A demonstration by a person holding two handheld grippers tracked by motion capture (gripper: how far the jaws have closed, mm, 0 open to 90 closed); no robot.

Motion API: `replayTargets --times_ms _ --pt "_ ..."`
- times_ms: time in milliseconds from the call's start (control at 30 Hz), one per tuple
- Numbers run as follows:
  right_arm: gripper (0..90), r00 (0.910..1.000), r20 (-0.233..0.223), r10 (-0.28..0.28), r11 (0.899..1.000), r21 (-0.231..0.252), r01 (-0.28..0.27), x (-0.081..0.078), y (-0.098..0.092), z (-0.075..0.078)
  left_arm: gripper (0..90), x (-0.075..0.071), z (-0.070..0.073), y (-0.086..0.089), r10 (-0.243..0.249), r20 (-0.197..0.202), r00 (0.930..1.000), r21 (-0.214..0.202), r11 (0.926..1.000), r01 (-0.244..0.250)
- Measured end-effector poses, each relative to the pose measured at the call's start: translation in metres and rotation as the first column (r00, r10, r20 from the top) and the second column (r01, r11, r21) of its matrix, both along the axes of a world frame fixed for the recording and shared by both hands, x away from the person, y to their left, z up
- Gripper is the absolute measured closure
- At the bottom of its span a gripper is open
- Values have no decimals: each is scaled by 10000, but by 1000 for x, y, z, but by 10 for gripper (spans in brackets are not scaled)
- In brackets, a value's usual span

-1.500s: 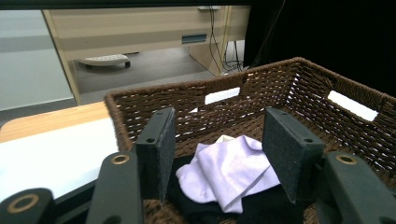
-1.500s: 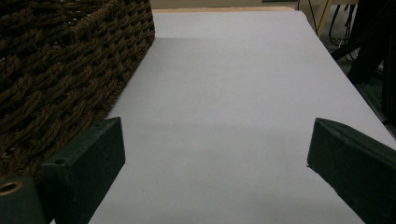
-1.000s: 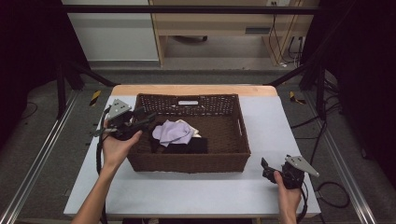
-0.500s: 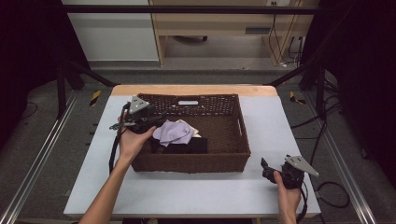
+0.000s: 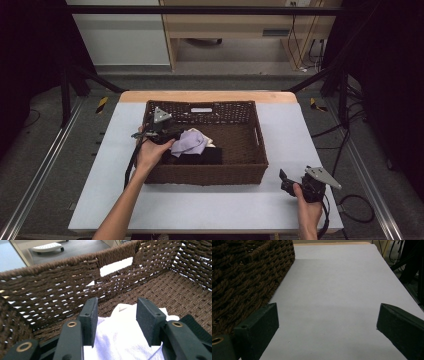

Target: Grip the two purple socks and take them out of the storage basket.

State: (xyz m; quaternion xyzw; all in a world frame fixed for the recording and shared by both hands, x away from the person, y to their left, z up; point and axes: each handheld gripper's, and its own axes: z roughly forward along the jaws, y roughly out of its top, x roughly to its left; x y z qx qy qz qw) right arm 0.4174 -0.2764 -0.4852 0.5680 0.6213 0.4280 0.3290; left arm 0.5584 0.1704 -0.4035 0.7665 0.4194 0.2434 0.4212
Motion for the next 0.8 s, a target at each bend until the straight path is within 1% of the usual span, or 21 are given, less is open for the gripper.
replayTargets --times_ms 133,200,300,433,467,500,633,667,800 --pt "45 10000 8 -5 10000 4 5 0 0 0 514 0 -4 1 96 -247 9996 225 9997 -91" --pt "45 10000 21 -4 10000 -3 4 0 0 0 508 1 -7 2 156 -459 9988 356 9993 -140" --pt "45 9999 95 -61 10000 7 61 -1 0 0 512 2 -10 1 240 -685 9974 723 9972 -190" --pt "45 9999 100 -75 9999 119 74 -1 -1 0 498 2 -14 -2 105 -939 9955 1239 9923 12" --pt "45 9999 101 -77 9999 119 75 -1 -1 0 497 1 -15 -3 78 -958 9954 1520 9884 69" --pt "45 9999 105 -63 10000 53 63 -1 -1 0 494 2 -16 -4 58 -983 9951 1683 9857 109" --pt "46 9999 96 -48 10000 33 48 -1 0 0 465 5 -20 -4 90 -1352 9908 1789 9838 154" --pt "46 9999 97 -26 10000 26 25 -1 0 0 458 5 -22 -4 131 -1471 9890 1892 9818 151" --pt "46 9999 97 -81 10000 23 81 -2 0 0 456 7 -25 -4 31 -1593 9872 2206 9748 325"
